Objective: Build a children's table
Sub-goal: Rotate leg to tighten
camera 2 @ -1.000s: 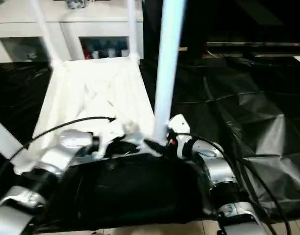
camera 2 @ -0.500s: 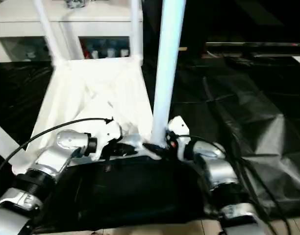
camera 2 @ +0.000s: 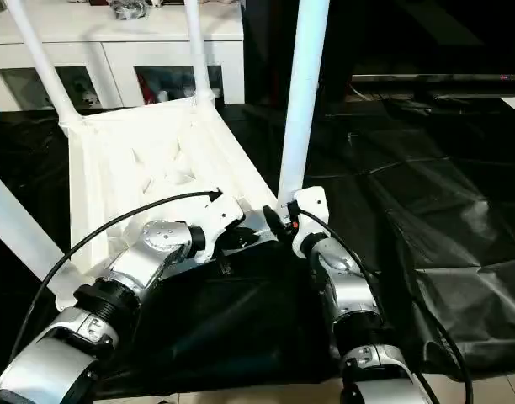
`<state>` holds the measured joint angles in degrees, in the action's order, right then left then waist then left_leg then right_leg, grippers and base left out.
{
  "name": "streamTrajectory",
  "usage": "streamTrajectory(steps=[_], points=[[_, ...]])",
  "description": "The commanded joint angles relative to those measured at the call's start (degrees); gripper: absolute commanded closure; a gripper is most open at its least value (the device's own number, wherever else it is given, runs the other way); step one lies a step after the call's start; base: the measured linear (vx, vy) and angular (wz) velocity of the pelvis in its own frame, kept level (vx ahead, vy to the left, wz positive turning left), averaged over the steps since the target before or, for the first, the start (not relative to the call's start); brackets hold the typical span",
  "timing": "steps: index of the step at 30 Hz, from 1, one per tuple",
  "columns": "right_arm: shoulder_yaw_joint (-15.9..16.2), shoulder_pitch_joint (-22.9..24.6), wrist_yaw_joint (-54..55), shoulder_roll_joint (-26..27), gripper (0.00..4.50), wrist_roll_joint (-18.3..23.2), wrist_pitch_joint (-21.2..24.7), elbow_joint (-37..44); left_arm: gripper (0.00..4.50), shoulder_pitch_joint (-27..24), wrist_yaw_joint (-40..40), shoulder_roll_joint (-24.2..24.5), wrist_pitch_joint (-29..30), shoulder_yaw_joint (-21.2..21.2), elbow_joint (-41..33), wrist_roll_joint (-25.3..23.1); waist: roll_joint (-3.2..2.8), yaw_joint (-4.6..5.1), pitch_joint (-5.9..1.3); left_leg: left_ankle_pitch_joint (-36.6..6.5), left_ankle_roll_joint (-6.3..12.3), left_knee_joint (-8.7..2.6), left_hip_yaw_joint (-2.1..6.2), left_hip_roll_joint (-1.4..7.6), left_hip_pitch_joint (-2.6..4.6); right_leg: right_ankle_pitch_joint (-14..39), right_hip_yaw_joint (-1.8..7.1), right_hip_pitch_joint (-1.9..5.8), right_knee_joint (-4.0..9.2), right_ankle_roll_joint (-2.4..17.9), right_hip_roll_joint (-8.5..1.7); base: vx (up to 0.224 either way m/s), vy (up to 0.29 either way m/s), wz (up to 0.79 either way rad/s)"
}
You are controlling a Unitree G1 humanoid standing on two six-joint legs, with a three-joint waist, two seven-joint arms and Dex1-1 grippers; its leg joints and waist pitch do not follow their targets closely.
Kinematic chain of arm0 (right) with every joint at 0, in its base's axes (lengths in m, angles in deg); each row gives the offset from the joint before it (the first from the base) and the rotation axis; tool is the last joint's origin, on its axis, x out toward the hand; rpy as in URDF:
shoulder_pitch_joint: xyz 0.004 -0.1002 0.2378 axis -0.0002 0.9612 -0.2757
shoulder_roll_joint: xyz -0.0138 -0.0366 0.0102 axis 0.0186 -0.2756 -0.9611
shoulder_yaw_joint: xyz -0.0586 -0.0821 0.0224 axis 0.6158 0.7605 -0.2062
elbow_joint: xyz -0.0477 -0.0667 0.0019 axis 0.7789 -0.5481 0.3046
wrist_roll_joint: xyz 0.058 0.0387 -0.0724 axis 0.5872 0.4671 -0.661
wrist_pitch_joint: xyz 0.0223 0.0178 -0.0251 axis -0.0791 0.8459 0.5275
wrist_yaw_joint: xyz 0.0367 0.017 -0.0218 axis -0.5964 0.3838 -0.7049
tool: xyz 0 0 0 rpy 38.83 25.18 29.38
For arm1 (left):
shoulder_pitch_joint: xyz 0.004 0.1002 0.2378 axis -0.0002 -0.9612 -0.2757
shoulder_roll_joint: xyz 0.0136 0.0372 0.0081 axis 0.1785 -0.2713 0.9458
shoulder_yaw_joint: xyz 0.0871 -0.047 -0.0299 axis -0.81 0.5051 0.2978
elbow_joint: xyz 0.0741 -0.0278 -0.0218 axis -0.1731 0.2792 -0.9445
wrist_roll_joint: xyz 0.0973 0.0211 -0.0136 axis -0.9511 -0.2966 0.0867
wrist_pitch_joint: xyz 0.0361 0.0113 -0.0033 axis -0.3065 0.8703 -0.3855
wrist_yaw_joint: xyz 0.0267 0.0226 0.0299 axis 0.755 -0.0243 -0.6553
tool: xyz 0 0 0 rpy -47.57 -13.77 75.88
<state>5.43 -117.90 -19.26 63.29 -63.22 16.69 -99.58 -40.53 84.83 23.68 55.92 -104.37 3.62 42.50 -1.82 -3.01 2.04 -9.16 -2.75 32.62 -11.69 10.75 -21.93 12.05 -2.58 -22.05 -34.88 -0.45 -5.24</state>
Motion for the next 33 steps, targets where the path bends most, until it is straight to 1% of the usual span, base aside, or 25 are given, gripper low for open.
streamTrajectory(steps=[1, 2, 3, 4, 5, 6, 7, 8, 9, 10, 11, 12, 14, 15, 16, 18, 19, 20, 21, 23, 26, 31, 32, 33], points=[[4.1, 1.5, -6.8, 2.8, 0.73, 1.2, 1.8, -0.2, 4.50, 0.2, -2.1, -1.2, -2.1, 1.9, 1.3, 2.3, 1.17, -0.03, -2.58, -16.2, 3.13, -3.80, 1.43, 2.35, 0.84, 16.2, 1.94, 1.45, 5.55, 10.4, -3.22, 0.000, 0.000, 0.00], [4.3, 1.6, -9.5, 1.5, 0.61, 1.5, 2.1, 0.5, 4.50, -0.3, 0.1, -0.4, -2.8, 1.9, 0.6, 2.8, 1.15, -0.03, -2.62, -16.8, 2.98, -3.83, 1.46, 2.38, 0.97, 17.0, 1.92, 1.42, 5.64, 10.2, -3.18, 0.000, 0.000, 0.00], [4.4, 1.7, -10.5, 1.0, 0.61, 1.5, 2.2, 0.7, 4.50, -0.5, 1.3, -0.1, -3.1, 1.8, 0.2, 3.1, 1.18, 0.05, -2.65, -16.9, 3.00, -3.79, 1.46, 2.37, 0.87, 17.0, 1.95, 1.45, 5.62, 10.2, -3.21, 0.000, 0.000, 0.00], [4.9, 2.0, -13.5, -0.1, 0.61, 2.0, 2.7, 1.6, 4.50, -1.0, 3.3, 0.6, -3.6, 1.6, -0.5, 3.5, 1.54, 0.11, -2.63, -16.8, 3.15, -3.78, 1.42, 2.36, 0.77, 16.8, 1.96, 1.48, 5.64, 10.3, -3.20, 0.000, 0.000, 0.00], [5.1, 2.1, -14.6, -0.4, 0.61, 2.1, 2.9, 1.9, 4.50, -1.1, 4.0, 0.8, -3.7, 1.6, -0.8, 3.6, 1.48, 0.04, -2.71, -15.8, 3.61, -3.70, 1.43, 2.37, 0.66, 15.5, 1.97, 1.67, 5.44, 10.4, -3.22, 0.000, 0.000, 0.00], [5.8, 2.6, -17.8, -1.7, 0.61, 2.5, 3.2, 3.1, 4.50, -1.6, 6.1, 1.5, -4.2, 1.4, -1.6, 4.1, 1.43, -0.04, -2.77, -15.2, 3.87, -3.65, 1.40, 2.43, 0.77, 14.6, 1.99, 1.62, 5.37, 10.6, -3.26, 0.000, 0.000, 0.00], [6.8, 3.2, -21.7, -3.4, 0.61, 2.8, 3.3, 4.6, 4.50, -2.3, 9.3, 2.5, -4.3, 1.1, -2.8, 4.9, 1.44, -0.05, -2.82, -13.3, 4.81, -3.50, 1.33, 2.39, 0.52, 11.7, 1.94, 1.75, 5.06, 11.5, -3.22, 0.000, 0.000, 0.00], [6.8, 3.2, -21.7, -3.4, 0.61, 2.8, 3.3, 4.6, 4.50, -2.3, 9.3, 2.5, -4.3, 1.1, -2.8, 4.9, 1.45, -0.16, -2.85, -12.9, 5.00, -3.45, 1.37, 2.39, 0.50, 11.1, 1.84, 1.90, 4.99, 11.8, -3.22, 0.000, 0.000, 0.00], [7.9, 4.0, -26.4, -5.6, 0.61, 3.6, 3.7, 6.4, 4.50, -2.9, 12.7, 3.9, -4.4, 0.7, -4.1, 5.4, 1.39, -0.19, -2.90, -12.4, 5.44, -3.34, 1.27, 2.44, 0.57, 10.2, 1.87, 1.86, 4.84, 12.2, -3.18, 0.000, 0.000, 0.00], [7.9, 4.0, -26.4, -5.6, 0.61, 3.6, 3.7, 6.4, 4.50, -2.9, 12.7, 3.9, -4.4, 0.7, -4.1, 5.4, 1.27, -0.18, -2.87, -12.3, 5.62, -3.38, 1.30, 2.47, 0.52, 9.9, 1.85, 1.91, 4.84, 12.4, -3.19, 0.000, 0.000, 0.00], [8.4, 4.2, -29.7, -7.6, 0.61, 3.9, 3.6, 7.2, 4.50, -3.5, 16.0, 5.4, -4.6, 0.3, -4.9, 6.0, 1.25, -0.19, -2.84, -12.4, 5.66, -3.29, 1.16, 2.53, 0.62, 9.7, 1.84, 1.72, 4.85, 12.8, -3.07, 0.000, 0.000, 0.00], [8.4, 4.2, -29.7, -7.6, 0.61, 3.9, 3.6, 7.2, 4.50, -3.5, 16.0, 5.4, -4.6, 0.3, -4.9, 6.0, 1.26, -0.26, -2.80, -12.5, 5.58, -3.36, 1.20, 2.56, 0.64, 10.1, 1.78, 1.79, 4.86, 12.9, -3.09, 0.000, 0.000, 0.00], [7.9, 4.1, -32.4, -9.0, 0.86, 4.3, 3.8, 7.6, 4.50, -4.2, 19.7, 6.9, -4.4, 0.0, -5.9, 6.8, 1.25, -0.35, -2.81, -13.3, 5.06, -3.44, 1.14, 2.70, 0.70, 11.0, 1.76, 1.69, 4.74, 13.2, -3.01, 0.000, 0.000, 0.00], [7.6, 4.1, -33.0, -9.2, 0.86, 4.4, 3.9, 7.9, 4.50, -4.4, 20.7, 7.3, -4.4, -0.1, -6.2, 6.9, 1.18, -0.33, -2.71, -14.0, 4.74, -3.55, 1.16, 2.77, 0.80, 11.7, 1.79, 1.56, 4.79, 13.4, -3.05, 0.000, 0.000, 0.00], [7.4, 4.1, -33.4, -9.3, 0.96, 4.5, 4.0, 8.0, 4.50, -4.6, 21.4, 7.7, -4.3, -0.1, -6.4, 7.0, 1.19, -0.37, -2.71, -14.1, 4.58, -3.54, 1.13, 2.76, 0.80, 12.0, 1.81, 1.55, 4.80, 13.4, -3.02, 0.000, 0.000, 0.00], [7.3, 3.9, -34.3, -9.9, 1.17, 4.7, 3.8, 8.0, 4.50, -4.8, 22.6, 8.8, -4.3, 0.0, -6.6, 7.0, 1.16, -0.49, -2.77, -14.0, 4.20, -3.57, 1.13, 2.79, 0.89, 11.6, 1.88, 1.53, 4.69, 13.5, -3.05, 0.000, 0.000, 0.00], [7.4, 3.8, -34.8, -10.1, 1.17, 4.9, 3.6, 8.0, 4.50, -4.9, 23.2, 9.4, -4.4, 0.1, -6.6, 6.8, 1.25, -0.54, -2.75, -13.7, 4.13, -3.58, 1.14, 2.79, 0.85, 10.9, 1.88, 1.56, 4.61, 13.6, -3.08, 0.000, 0.000, 0.00], [7.4, 3.8, -34.8, -10.1, 1.26, 4.9, 3.6, 8.0, 4.50, -4.9, 23.2, 9.4, -4.4, 0.1, -6.6, 6.8, 1.26, -0.56, -2.76, -13.7, 4.11, -3.58, 1.14, 2.80, 0.86, 10.9, 1.88, 1.58, 4.61, 13.6, -3.12, 0.000, 0.000, 0.00], [7.6, 3.8, -35.1, -10.2, 1.38, 5.0, 3.4, 8.1, 4.50, -4.9, 23.4, 9.6, -4.5, 0.3, -6.5, 6.8, 1.39, -0.55, -2.80, -13.5, 4.11, -3.52, 1.10, 2.79, 0.87, 10.4, 1.91, 1.59, 4.56, 13.7, -3.12, 0.000, 0.000, 0.00], [7.8, 3.8, -35.2, -10.1, 1.54, 4.9, 3.3, 8.0, 4.50, -4.9, 23.7, 9.7, -4.3, 0.4, -6.6, 6.8, 1.31, -0.57, -2.79, -13.0, 4.17, -3.49, 1.09, 2.76, 0.88, 9.8, 1.94, 1.60, 4.50, 13.8, -3.15, 0.000, 0.000, 0.00], [8.0, 3.9, -35.5, -9.8, 1.72, 4.6, 3.1, 7.9, 4.50, -4.9, 23.7, 9.7, -4.3, 0.4, -6.8, 6.8, 1.38, -0.59, -2.79, -13.0, 4.17, -3.47, 1.08, 2.74, 0.88, 9.9, 1.91, 1.62, 4.49, 13.8, -3.17, 0.000, 0.000, 0.00], [8.6, 5.2, -34.9, -8.8, 1.78, 4.3, 3.7, 8.9, 4.50, -4.9, 21.4, 8.7, -4.2, 0.5, -6.3, 5.8, 1.41, -0.63, -2.80, -12.6, 4.31, -3.41, 1.08, 2.72, 0.88, 9.5, 1.92, 1.65, 4.45, 13.8, -3.15, 0.000, 0.000, 0.00], [8.6, 5.3, -34.2, -8.6, 1.79, 4.1, 3.7, 8.8, 4.50, -4.8, 20.8, 8.5, -4.2, 0.6, -6.0, 5.7, 1.35, -0.61, -2.78, -12.5, 4.33, -3.42, 1.08, 2.70, 0.85, 9.5, 1.92, 1.66, 4.47, 13.7, -3.12, 0.000, 0.000, 0.00], [8.3, 5.4, -30.8, -7.8, 1.80, 3.2, 3.3, 7.9, 4.50, -4.3, 18.7, 7.8, -4.0, 0.8, -5.2, 5.1, 1.45, -0.53, -2.76, -12.8, 4.27, -3.43, 1.05, 2.70, 0.93, 10.0, 1.95, 1.56, 4.56, 13.6, -3.12, 0.000, 0.000, 0.00]])
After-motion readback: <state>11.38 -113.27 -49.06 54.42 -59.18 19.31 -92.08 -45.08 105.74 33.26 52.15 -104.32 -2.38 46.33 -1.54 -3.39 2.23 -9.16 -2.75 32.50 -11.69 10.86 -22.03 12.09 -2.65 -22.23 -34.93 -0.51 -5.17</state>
